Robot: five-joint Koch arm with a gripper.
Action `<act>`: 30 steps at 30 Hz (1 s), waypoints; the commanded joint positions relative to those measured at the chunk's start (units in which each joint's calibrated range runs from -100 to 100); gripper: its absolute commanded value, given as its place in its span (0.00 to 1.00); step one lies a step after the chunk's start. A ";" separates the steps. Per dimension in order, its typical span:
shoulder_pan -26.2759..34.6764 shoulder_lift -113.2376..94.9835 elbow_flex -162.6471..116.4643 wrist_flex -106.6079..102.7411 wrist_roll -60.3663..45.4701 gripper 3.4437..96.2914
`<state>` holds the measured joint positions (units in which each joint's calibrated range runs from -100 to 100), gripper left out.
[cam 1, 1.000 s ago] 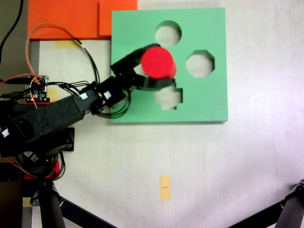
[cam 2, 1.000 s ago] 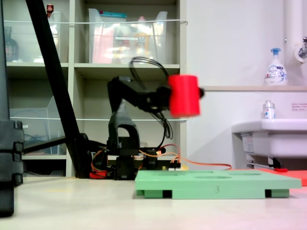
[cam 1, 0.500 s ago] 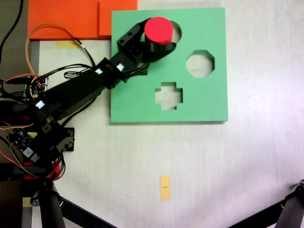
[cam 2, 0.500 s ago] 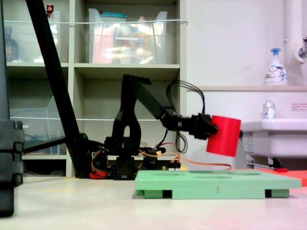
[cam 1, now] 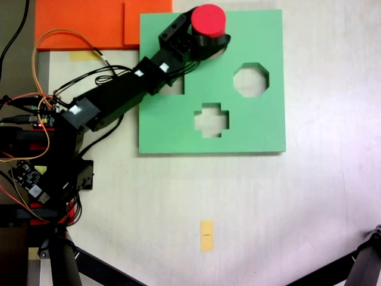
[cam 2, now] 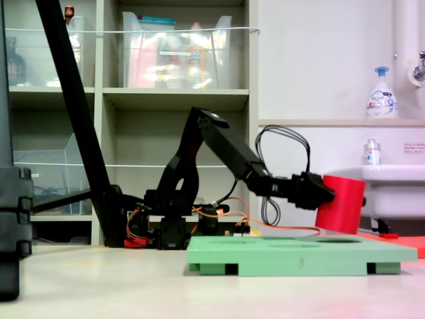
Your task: Put the cylinder block into the corresponding hole
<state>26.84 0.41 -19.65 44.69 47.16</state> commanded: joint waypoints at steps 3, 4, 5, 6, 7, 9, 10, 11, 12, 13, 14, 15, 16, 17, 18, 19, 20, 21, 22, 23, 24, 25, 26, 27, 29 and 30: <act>-0.34 -0.69 1.10 7.16 -0.98 0.38; -0.44 -0.55 1.00 7.16 -0.98 0.38; -0.59 0.01 0.90 7.16 -1.03 0.38; -0.63 0.71 0.90 7.26 -1.03 0.38; -0.78 1.13 0.90 7.26 -1.03 0.38; -0.98 1.68 0.90 7.26 -1.03 0.38; -1.07 1.82 0.90 7.26 -1.03 0.38; -1.07 2.24 0.90 7.26 -0.98 0.38; -1.12 2.94 0.90 7.26 -0.98 0.38; -1.12 3.22 0.90 7.26 -0.98 0.38; -1.07 3.78 0.80 7.36 -0.98 0.38; -1.03 4.20 0.70 7.36 -0.98 0.38; -0.98 4.48 0.60 7.45 -0.98 0.38; -0.93 5.04 0.60 7.55 -1.03 0.38; -0.88 5.60 0.70 7.84 -0.98 0.38; -0.68 6.01 0.70 8.03 -0.98 0.38; -0.54 6.29 0.70 8.13 -0.98 0.38; -0.34 6.57 0.60 8.61 -0.98 0.38; -0.24 6.71 0.60 8.80 -0.98 0.38; -0.15 6.85 0.50 8.80 -0.93 0.38; -0.10 6.99 0.50 8.80 -0.93 0.38; 0.00 7.41 0.50 8.80 -0.88 0.38; 0.15 7.83 0.50 8.90 -0.83 0.38; 0.24 7.97 0.50 8.99 -0.78 0.38; 0.49 8.39 0.50 8.99 -0.73 0.38; 0.59 8.81 0.50 8.99 -0.73 0.38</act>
<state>26.74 9.03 -19.94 49.19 46.67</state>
